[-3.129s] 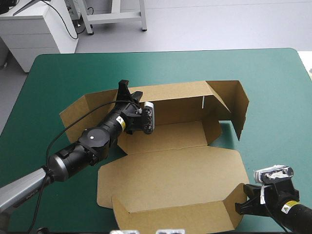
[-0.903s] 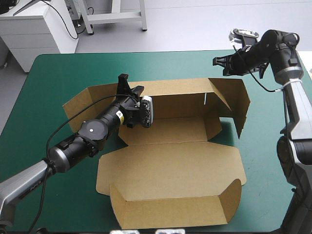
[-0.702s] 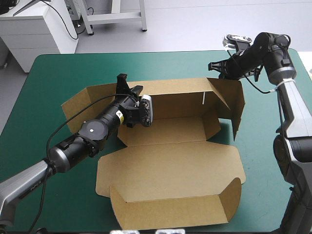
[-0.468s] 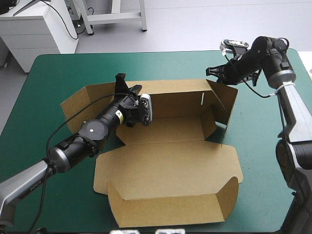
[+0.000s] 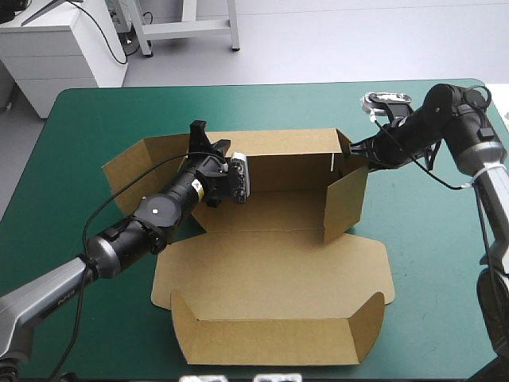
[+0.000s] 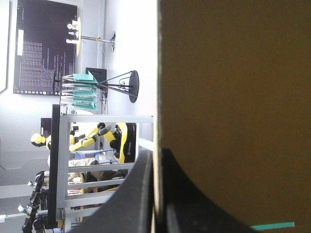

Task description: Fold the box

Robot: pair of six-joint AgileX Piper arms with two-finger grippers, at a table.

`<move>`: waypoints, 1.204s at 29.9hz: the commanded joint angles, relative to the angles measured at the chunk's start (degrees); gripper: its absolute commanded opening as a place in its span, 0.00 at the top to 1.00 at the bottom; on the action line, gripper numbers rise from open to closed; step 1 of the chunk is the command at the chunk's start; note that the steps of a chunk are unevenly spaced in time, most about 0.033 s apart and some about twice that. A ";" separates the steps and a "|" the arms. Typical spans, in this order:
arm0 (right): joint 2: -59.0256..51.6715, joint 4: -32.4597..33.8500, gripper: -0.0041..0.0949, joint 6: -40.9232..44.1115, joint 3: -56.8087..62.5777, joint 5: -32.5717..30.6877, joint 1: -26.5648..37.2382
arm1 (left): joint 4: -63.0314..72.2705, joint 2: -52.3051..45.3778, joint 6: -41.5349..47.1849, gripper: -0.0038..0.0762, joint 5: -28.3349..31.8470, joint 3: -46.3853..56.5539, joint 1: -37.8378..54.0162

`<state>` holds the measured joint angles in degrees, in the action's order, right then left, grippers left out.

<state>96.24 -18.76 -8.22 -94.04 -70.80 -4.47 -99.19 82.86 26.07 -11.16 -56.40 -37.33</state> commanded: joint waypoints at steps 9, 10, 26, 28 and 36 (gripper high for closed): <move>-14.97 -12.35 0.97 -17.57 18.02 21.10 -0.28 | -0.82 0.06 0.99 0.96 -1.30 -2.13 -0.01; -16.66 -13.64 0.97 -19.67 21.12 24.42 -0.28 | -0.82 0.06 0.99 0.96 -0.42 -2.13 -0.01; -23.48 -31.72 0.39 -50.26 37.88 32.49 -0.28 | -0.82 0.06 -0.75 0.96 1.77 -2.13 -0.01; -23.96 -31.70 0.39 -51.35 37.88 30.33 -0.28 | -0.82 0.06 -0.75 0.96 1.77 -2.13 -0.01; -21.28 -35.79 0.31 -57.79 38.01 31.34 -0.28 | -0.82 0.06 -0.85 0.96 3.41 -2.13 -0.01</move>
<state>74.72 -48.98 -62.17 -54.75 -40.83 -4.47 -100.30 84.57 24.65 -9.84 -57.01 -37.16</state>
